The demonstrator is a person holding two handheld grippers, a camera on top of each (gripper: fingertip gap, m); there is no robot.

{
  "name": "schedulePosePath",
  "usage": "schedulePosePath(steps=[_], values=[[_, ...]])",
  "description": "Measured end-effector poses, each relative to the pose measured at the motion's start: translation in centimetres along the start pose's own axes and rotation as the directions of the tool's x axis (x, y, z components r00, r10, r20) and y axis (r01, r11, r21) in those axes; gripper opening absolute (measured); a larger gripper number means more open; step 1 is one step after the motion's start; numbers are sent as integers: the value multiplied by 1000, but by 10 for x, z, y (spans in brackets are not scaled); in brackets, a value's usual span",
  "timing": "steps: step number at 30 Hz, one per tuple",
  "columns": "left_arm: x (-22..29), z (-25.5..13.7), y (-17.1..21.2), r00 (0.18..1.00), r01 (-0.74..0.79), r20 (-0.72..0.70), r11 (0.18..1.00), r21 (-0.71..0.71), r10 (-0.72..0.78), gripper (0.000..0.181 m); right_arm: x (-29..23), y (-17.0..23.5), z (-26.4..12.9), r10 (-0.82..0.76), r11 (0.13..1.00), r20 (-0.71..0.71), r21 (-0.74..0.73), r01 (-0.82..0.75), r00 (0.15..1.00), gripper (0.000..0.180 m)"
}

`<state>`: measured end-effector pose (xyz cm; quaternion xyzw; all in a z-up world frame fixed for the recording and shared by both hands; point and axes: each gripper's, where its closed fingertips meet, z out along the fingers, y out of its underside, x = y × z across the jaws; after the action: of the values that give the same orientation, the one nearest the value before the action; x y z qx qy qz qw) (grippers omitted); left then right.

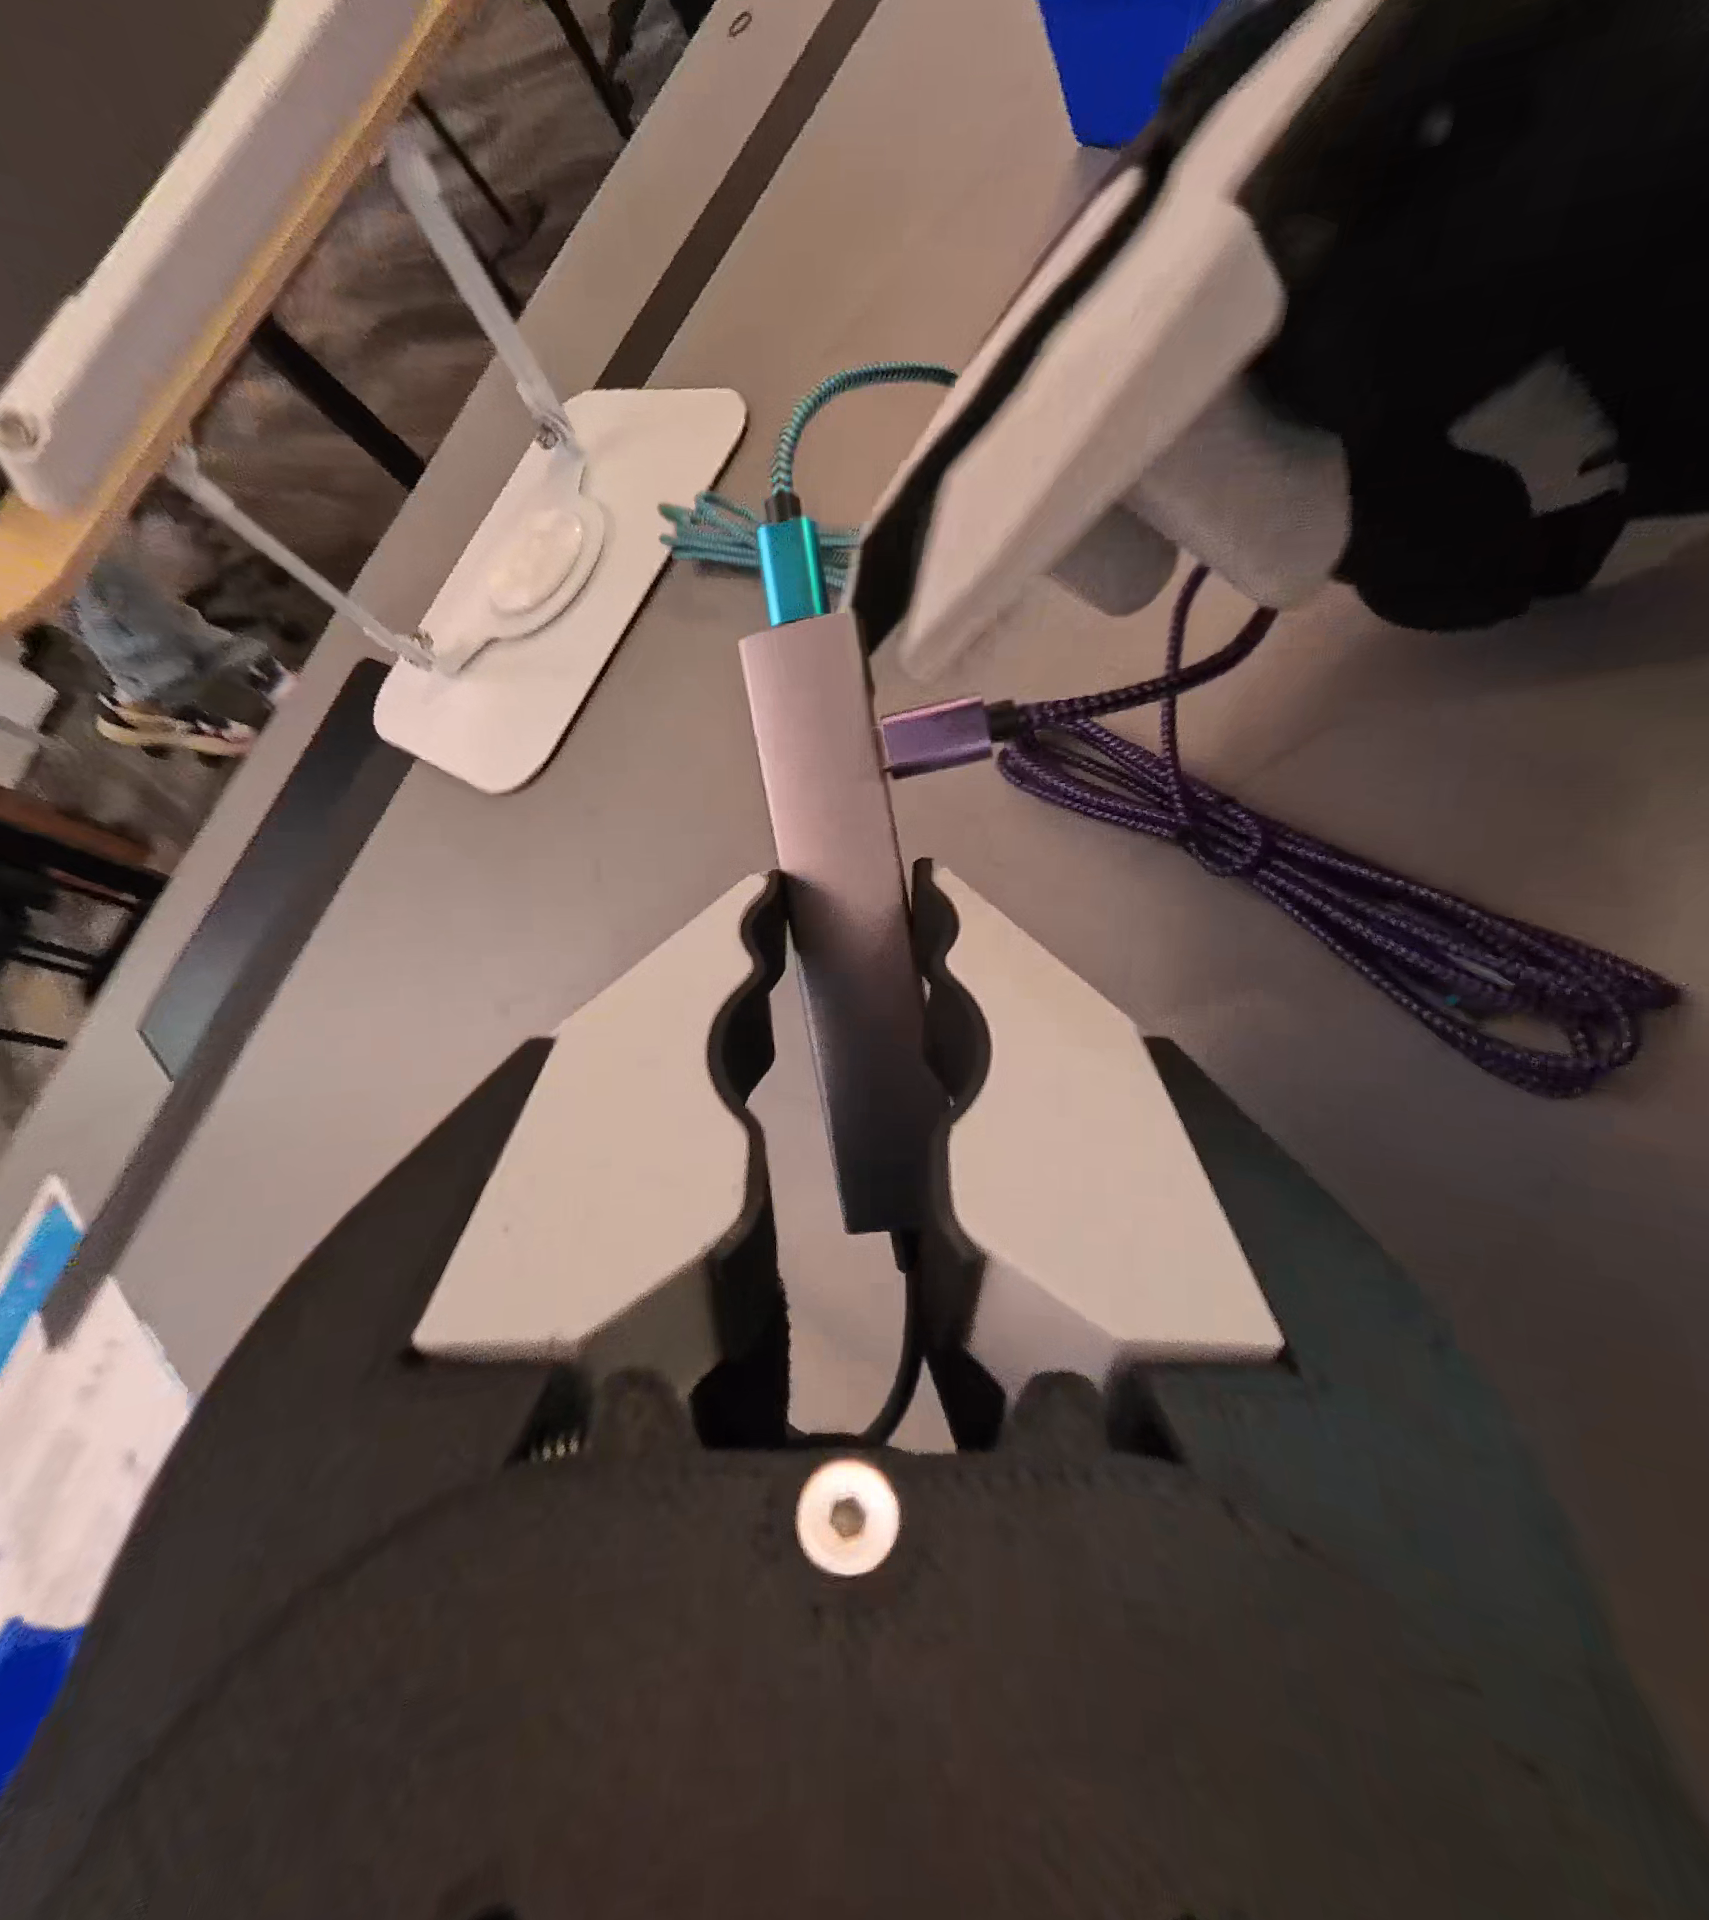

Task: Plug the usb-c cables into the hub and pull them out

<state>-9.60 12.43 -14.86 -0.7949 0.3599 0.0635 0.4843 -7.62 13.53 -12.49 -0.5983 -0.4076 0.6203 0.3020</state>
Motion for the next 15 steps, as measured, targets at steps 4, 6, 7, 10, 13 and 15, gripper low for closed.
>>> schedulePosePath(steps=[4, 6, 7, 10, 13, 15], values=[[12, 5, 2, 995, -98, 34, 995, -5, 98, 22, -6, 4, 1, 70, 997, 69, -27, -68, 995, 26], [16, 6, 0, 992, -124, 39, 992, 10, 124, 22, -7, 9, 5, 67, 996, 62, -54, -64, 996, 16], [16, 7, 1, 988, -143, 50, 990, 4, 143, 22, -6, 11, 6, 57, 996, 48, -66, -54, 997, 15], [20, 11, 9, 992, -123, 34, 992, -10, 124, 22, 0, 19, 7, 37, 992, -5, -119, -37, 999, 12], [21, 15, 20, 994, -104, 16, 994, -42, 105, 22, 4, 35, 7, -52, 973, -91, -230, 29, 994, 20], [23, 18, 28, 997, -78, -13, 995, -67, 78, 22, 5, 39, 1, -135, 960, -161, -267, 88, 978, 25]])
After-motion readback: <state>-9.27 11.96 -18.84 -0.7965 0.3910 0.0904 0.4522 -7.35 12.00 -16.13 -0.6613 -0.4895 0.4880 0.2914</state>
